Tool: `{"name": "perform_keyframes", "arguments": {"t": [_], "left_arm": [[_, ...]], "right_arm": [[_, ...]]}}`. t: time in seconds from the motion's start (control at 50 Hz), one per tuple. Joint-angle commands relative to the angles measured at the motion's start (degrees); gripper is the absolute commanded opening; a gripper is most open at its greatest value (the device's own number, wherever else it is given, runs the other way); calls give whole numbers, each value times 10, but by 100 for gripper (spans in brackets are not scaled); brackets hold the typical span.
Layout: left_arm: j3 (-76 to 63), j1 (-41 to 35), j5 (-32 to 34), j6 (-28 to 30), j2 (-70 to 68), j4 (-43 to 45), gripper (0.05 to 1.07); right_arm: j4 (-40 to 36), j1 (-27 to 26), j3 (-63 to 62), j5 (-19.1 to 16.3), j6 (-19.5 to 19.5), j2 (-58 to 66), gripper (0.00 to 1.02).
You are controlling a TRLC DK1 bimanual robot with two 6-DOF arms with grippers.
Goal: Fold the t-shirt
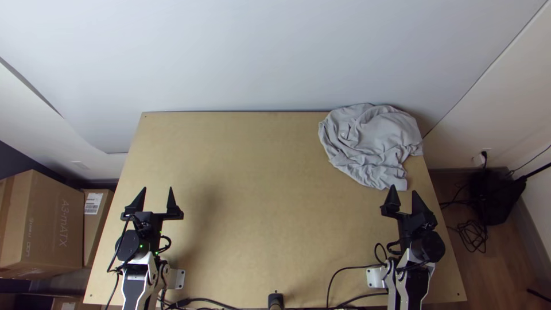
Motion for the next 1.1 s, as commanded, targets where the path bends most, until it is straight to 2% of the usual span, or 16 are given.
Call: {"name": "perform_keyframes", "arguments": {"t": [0.0,0.98,1.08], "left_arm": [[-26,2,3,-7,-4,-9,102],[-26,2,3,-8,-4,-9,102],[-25,0,19,-8,-4,-13,102]], "right_arm": [[11,-2,-10,6,7,-2,99],[11,-2,-9,6,7,-2,99],[11,-2,-10,6,8,-2,99]]}}
